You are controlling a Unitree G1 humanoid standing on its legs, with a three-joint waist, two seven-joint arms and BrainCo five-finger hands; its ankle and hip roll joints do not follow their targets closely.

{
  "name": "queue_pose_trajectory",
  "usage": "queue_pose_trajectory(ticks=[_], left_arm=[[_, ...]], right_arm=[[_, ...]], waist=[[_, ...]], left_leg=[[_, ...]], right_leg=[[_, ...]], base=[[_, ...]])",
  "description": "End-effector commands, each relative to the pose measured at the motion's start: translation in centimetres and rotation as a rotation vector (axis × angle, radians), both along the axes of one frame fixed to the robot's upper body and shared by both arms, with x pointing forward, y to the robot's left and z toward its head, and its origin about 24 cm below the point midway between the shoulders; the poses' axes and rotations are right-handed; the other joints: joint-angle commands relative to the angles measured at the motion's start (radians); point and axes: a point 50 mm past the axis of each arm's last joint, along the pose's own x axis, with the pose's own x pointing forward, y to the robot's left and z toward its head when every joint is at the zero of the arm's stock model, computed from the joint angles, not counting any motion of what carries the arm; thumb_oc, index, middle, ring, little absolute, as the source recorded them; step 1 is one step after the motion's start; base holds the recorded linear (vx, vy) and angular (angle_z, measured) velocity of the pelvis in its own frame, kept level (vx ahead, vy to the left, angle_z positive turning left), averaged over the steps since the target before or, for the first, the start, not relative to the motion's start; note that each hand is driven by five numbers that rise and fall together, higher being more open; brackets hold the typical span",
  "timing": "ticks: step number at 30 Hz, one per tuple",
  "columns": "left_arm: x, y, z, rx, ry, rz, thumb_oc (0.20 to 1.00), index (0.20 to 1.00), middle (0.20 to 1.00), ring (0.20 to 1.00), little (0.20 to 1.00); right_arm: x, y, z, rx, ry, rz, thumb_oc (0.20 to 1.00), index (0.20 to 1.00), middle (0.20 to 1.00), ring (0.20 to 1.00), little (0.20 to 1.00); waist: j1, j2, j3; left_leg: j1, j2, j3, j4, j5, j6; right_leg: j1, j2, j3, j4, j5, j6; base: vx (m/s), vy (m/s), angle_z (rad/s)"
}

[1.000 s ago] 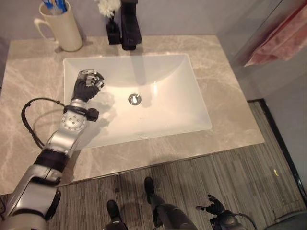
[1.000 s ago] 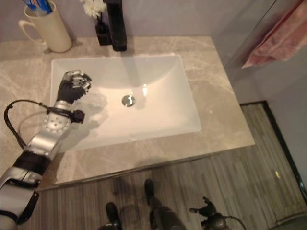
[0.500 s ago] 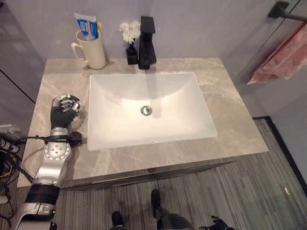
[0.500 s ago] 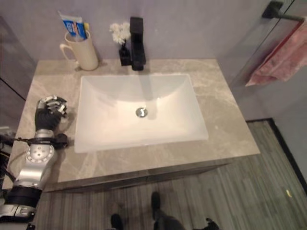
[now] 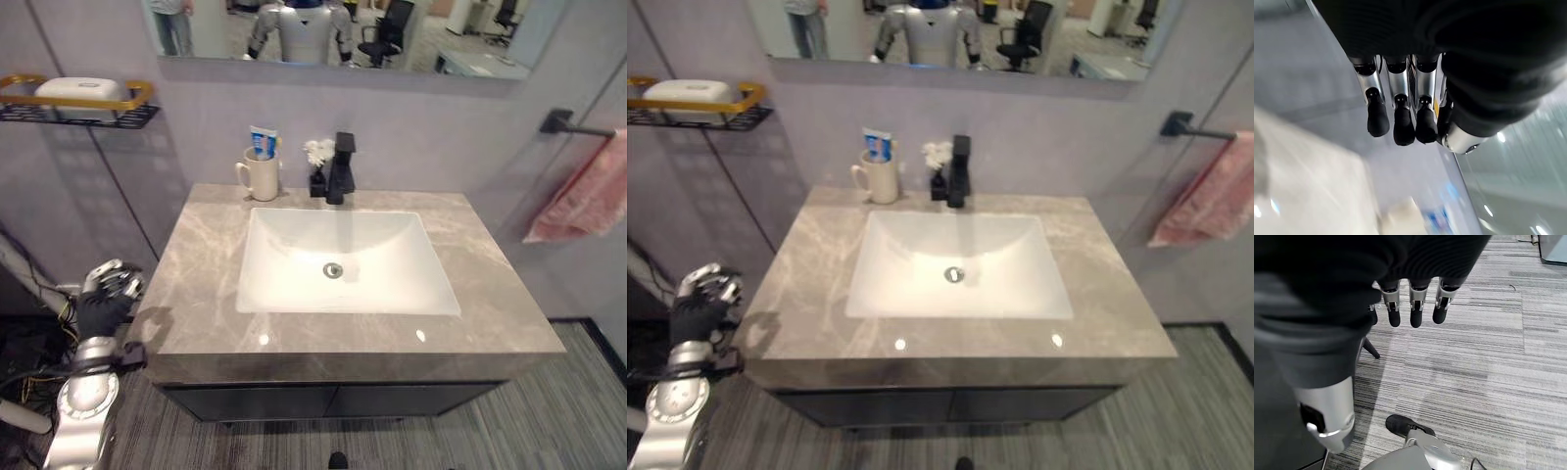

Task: Put brush and paste in cup on sink, flatten towel.

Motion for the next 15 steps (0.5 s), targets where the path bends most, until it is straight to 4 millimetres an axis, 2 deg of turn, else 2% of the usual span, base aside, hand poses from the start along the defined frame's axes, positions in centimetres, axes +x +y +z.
queue_pose_trajectory(ticks=[1, 2, 3, 4, 5, 7, 10, 11, 12, 13, 15], left_arm=[[-0.1, 0.4, 2.2, 0.024, -0.15, 0.077, 0.231, 0.231, 0.231, 0.231, 0.231], [-0.1, 0.4, 2.1, 0.025, -0.149, 0.078, 0.269, 0.269, 0.269, 0.269, 0.269], [-1.0, 1.1, 0.4, 0.005, -0.083, 0.165, 0.423, 0.423, 0.423, 0.423, 0.423], [-1.9, 1.8, -1.2, -0.002, -0.011, 0.236, 0.52, 0.52, 0.52, 0.52, 0.52], [-2.4, 2.0, -2.2, 0.004, 0.048, 0.261, 0.736, 0.736, 0.736, 0.736, 0.736], [-4.2, 3.0, -5.3, 0.002, 0.21, 0.344, 1.0, 1.0, 1.0, 1.0, 1.0], [-7.1, 3.1, -10.6, -0.09, 0.482, 0.405, 1.0, 1.0, 1.0, 1.0, 1.0], [-7.9, 3.0, -11.7, -0.123, 0.532, 0.419, 1.0, 1.0, 1.0, 1.0, 1.0], [-7.9, 3.0, -11.7, -0.124, 0.532, 0.418, 1.0, 1.0, 1.0, 1.0, 1.0], [-10.1, 1.9, -15.3, -0.295, 0.681, 0.461, 1.0, 1.0, 1.0, 1.0, 1.0], [-10.0, 1.9, -15.3, -0.296, 0.68, 0.461, 1.0, 1.0, 1.0, 1.0, 1.0]], right_arm=[[2.2, 0.4, 0.1, -0.007, -0.04, 0.028, 1.0, 1.0, 1.0, 1.0, 1.0], [2.2, 0.4, 0.1, -0.007, -0.039, 0.029, 1.0, 1.0, 1.0, 1.0, 1.0], [2.1, 0.7, 0.1, -0.001, -0.047, 0.024, 1.0, 1.0, 1.0, 1.0, 1.0], [2.0, 0.9, 0.0, 0.002, -0.046, 0.027, 1.0, 1.0, 1.0, 1.0, 1.0], [2.0, 0.9, 0.0, 0.003, -0.048, 0.029, 1.0, 1.0, 1.0, 1.0, 1.0], [1.9, 0.9, 0.0, -0.003, -0.048, 0.034, 1.0, 1.0, 1.0, 1.0, 1.0], [2.2, 0.7, 0.1, -0.008, -0.059, 0.048, 1.0, 1.0, 1.0, 1.0, 1.0], [2.3, 0.7, 0.2, -0.01, -0.06, 0.055, 1.0, 1.0, 1.0, 1.0, 1.0], [2.3, 0.7, 0.2, -0.01, -0.059, 0.055, 1.0, 1.0, 1.0, 1.0, 1.0], [2.6, 0.4, 0.3, -0.017, -0.056, 0.08, 1.0, 1.0, 1.0, 1.0, 1.0], [2.6, 0.4, 0.3, -0.017, -0.057, 0.079, 1.0, 1.0, 1.0, 1.0, 1.0]], waist=[[0.031, -0.028, 0.032], [0.027, -0.028, 0.032], [0.043, -0.034, 0.035], [0.051, -0.037, 0.038], [0.05, -0.038, 0.038], [0.054, -0.039, 0.039], [0.051, -0.041, 0.042], [0.047, -0.041, 0.043], [0.047, -0.041, 0.043], [0.029, -0.038, 0.045], [0.03, -0.038, 0.045]], left_leg=[[-0.032, -0.029, -0.088, 0.011, -0.003, 0.022], [-0.033, -0.03, -0.092, 0.011, -0.002, 0.023], [-0.037, -0.038, -0.109, 0.011, -0.001, 0.026], [-0.039, -0.045, -0.119, 0.011, 0.0, 0.029], [-0.043, -0.05, -0.131, 0.011, 0.001, 0.032], [-0.047, -0.063, -0.146, 0.011, 0.002, 0.039], [-0.054, -0.076, -0.15, 0.011, 0.006, 0.048], [-0.055, -0.081, -0.149, 0.011, 0.006, 0.052], [-0.055, -0.081, -0.148, 0.011, 0.006, 0.052], [-0.056, -0.087, -0.137, 0.011, 0.008, 0.058], [-0.057, -0.087, -0.136, 0.011, 0.008, 0.058]], right_leg=[[0.067, -0.061, -0.077, 0.01, -0.02, 0.09], [0.068, -0.062, -0.081, 0.01, -0.021, 0.091], [0.076, -0.07, -0.096, 0.01, -0.019, 0.092], [0.079, -0.076, -0.108, 0.01, -0.018, 0.094], [0.083, -0.08, -0.12, 0.01, -0.018, 0.095], [0.086, -0.09, -0.131, 0.01, -0.015, 0.098], [0.079, -0.102, -0.132, 0.01, -0.004, 0.104], [0.076, -0.105, -0.129, 0.01, 0.001, 0.106], [0.076, -0.105, -0.129, 0.01, 0.002, 0.107], [0.065, -0.113, -0.116, 0.011, 0.013, 0.11], [0.064, -0.113, -0.116, 0.012, 0.014, 0.111]], base=[[-0.01, 0.042, 0.37], [-0.03, 0.087, 0.36], [-0.03, 0.068, 0.37], [-0.03, 0.092, 0.48], [-0.02, 0.069, 0.49], [-0.02, 0.083, 0.4], [-0.06, 0.093, 0.2], [-0.05, 0.063, 0.02], [-0.08, 0.118, -0.01], [-0.06, 0.093, -0.02], [-0.03, 0.046, -0.02]])
